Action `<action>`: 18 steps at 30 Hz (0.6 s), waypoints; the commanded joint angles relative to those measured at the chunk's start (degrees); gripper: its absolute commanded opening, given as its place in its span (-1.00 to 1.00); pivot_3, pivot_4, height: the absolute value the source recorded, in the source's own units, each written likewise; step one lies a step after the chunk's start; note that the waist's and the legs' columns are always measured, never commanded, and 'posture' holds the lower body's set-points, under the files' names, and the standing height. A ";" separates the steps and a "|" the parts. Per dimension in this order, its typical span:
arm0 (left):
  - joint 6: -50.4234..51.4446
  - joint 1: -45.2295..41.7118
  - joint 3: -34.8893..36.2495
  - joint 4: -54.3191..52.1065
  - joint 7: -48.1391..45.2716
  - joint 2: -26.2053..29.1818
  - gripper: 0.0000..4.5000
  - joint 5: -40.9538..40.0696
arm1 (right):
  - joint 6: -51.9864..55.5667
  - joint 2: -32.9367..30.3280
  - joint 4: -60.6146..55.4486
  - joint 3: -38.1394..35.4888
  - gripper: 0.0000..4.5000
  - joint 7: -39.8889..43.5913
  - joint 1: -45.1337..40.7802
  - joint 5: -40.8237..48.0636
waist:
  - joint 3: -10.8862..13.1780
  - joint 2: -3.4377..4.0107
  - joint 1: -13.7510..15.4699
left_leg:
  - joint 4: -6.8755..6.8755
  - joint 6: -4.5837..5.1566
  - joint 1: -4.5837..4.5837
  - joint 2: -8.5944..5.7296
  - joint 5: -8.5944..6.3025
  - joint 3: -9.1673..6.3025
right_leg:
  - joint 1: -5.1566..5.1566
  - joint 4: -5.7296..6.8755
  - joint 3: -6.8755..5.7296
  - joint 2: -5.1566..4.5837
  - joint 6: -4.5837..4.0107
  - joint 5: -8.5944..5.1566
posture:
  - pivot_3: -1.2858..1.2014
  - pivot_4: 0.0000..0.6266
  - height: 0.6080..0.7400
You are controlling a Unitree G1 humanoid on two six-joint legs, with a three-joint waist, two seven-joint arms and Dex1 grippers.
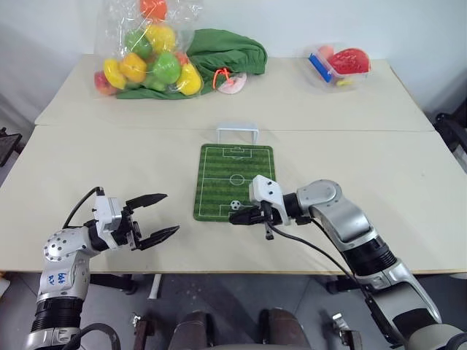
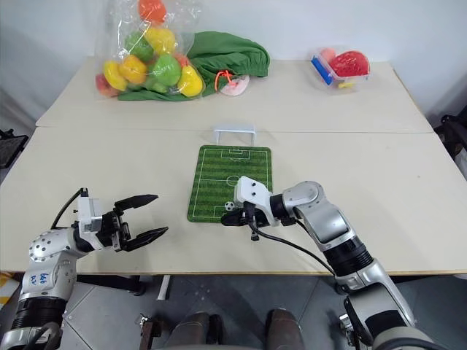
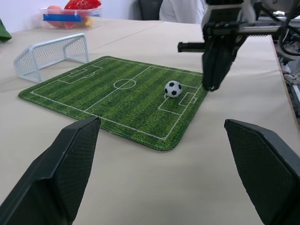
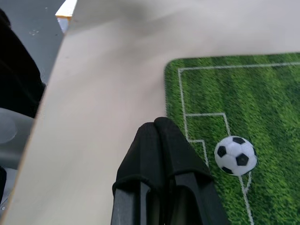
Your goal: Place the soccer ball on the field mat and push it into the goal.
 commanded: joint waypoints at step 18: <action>-1.47 -3.47 2.42 3.00 2.68 0.59 1.00 0.09 | -19.08 1.20 34.66 -16.13 -0.98 -12.32 -26.25 -1.23 | 0.05 0.04 -0.81 | -0.35 -0.01 -0.10 0.00 0.01 -0.04 | -0.29 0.14 -0.03 -0.01 0.00 0.00 | 0.03 -0.52 1.00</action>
